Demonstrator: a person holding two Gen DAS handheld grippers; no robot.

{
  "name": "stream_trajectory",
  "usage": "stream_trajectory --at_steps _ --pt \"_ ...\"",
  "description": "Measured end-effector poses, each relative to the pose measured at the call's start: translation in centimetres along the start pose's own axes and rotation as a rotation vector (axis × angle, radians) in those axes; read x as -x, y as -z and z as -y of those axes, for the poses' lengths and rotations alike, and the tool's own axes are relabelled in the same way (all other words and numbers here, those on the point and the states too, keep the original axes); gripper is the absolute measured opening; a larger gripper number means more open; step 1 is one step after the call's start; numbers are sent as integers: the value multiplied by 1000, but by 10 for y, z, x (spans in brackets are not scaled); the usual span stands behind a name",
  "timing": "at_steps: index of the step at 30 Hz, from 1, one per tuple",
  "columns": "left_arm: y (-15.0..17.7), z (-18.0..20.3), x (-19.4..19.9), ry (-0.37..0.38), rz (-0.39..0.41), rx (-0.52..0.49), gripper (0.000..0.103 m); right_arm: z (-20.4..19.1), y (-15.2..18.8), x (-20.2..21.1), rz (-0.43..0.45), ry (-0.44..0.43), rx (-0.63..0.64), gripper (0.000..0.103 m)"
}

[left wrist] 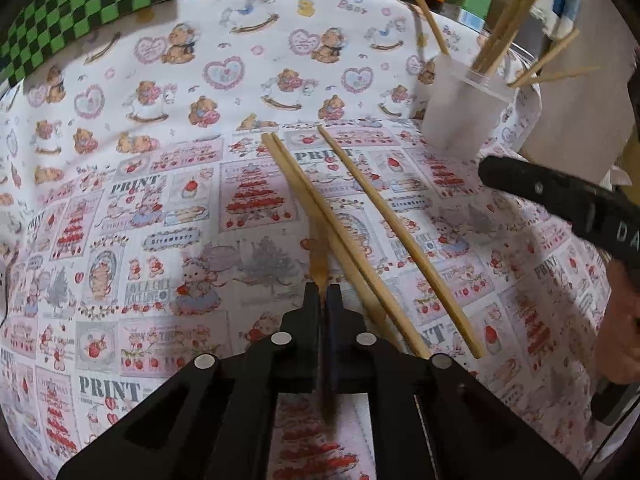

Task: Organize utensils
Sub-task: 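Close the left tool on the silver fork and lift it, then grasp a wooden chopstick with the right tool while the left tool holds the fork up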

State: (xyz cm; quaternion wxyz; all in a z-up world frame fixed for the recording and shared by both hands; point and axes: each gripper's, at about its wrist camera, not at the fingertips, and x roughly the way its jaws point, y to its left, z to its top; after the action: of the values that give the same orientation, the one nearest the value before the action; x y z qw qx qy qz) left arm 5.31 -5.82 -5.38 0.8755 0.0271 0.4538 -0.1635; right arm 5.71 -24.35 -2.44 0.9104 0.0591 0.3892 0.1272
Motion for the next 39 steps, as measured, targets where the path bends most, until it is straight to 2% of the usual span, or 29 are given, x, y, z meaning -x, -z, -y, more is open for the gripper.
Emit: stream_trajectory --at_steps 4,7,11,13,17,21,24,26,31,32,34,37,39 --pt "-3 -7 12 30 30 45 2 -8 4 -3 -24 -21 24 25" --pt "-4 -8 31 18 106 49 2 -16 9 -8 -64 -45 48 25" --pt "-5 -13 54 39 211 79 2 -26 19 -20 -149 -81 75 25" --pt "-6 -15 64 14 271 78 2 -31 23 -26 -182 -86 90 25" --pt "-5 -18 83 -11 380 90 2 -38 30 -30 -198 -66 119 25" --pt "-5 -25 99 7 448 108 2 -41 35 -35 -218 -34 138 24" --pt "-5 -23 104 -29 478 99 2 -41 37 -41 -238 -23 147 21" --pt "-5 -22 106 -45 493 96 2 -42 37 -40 -234 -17 157 17" --pt "0 -19 114 -77 548 80 2 -42 35 -38 -231 -7 145 15" --pt "1 -18 115 -87 556 77 2 -42 35 -38 -229 -4 150 11" --pt "2 -17 117 -105 565 80 2 -41 35 -38 -221 -2 144 9" --pt "3 -19 120 -107 577 90 2 -37 30 -30 -177 -23 117 8" --pt "3 -20 121 -113 582 98 2 -39 25 -16 -106 -31 131 8"
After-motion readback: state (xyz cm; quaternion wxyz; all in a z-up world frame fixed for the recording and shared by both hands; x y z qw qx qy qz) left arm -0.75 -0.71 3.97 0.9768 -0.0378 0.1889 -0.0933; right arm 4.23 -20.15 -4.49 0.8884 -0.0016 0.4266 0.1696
